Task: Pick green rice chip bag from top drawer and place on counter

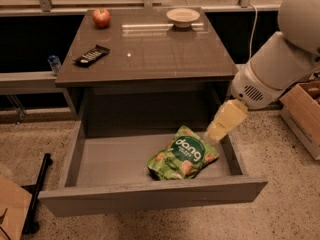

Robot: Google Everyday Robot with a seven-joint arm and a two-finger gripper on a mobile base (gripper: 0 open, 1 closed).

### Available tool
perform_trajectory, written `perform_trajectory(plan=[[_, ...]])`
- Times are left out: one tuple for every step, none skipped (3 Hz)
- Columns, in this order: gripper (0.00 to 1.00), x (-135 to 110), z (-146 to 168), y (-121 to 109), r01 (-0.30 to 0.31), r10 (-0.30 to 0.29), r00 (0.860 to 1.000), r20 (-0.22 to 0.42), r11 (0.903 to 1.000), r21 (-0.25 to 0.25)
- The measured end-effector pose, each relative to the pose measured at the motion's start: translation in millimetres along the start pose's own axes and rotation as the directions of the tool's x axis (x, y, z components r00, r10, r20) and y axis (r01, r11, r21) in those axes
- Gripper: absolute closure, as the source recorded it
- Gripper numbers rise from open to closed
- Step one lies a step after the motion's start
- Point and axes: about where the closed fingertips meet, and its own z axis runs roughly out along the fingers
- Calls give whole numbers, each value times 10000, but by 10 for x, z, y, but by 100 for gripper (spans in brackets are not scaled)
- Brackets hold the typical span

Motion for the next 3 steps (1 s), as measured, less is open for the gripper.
perform_trajectory(plan=[[0, -22, 20, -22, -236, 236, 9997, 90, 9997, 65], [0, -97, 322, -19, -1071, 1075, 9940, 214, 9941, -192], [0, -256, 697, -29, -1810, 1828, 9815, 569, 9828, -355]])
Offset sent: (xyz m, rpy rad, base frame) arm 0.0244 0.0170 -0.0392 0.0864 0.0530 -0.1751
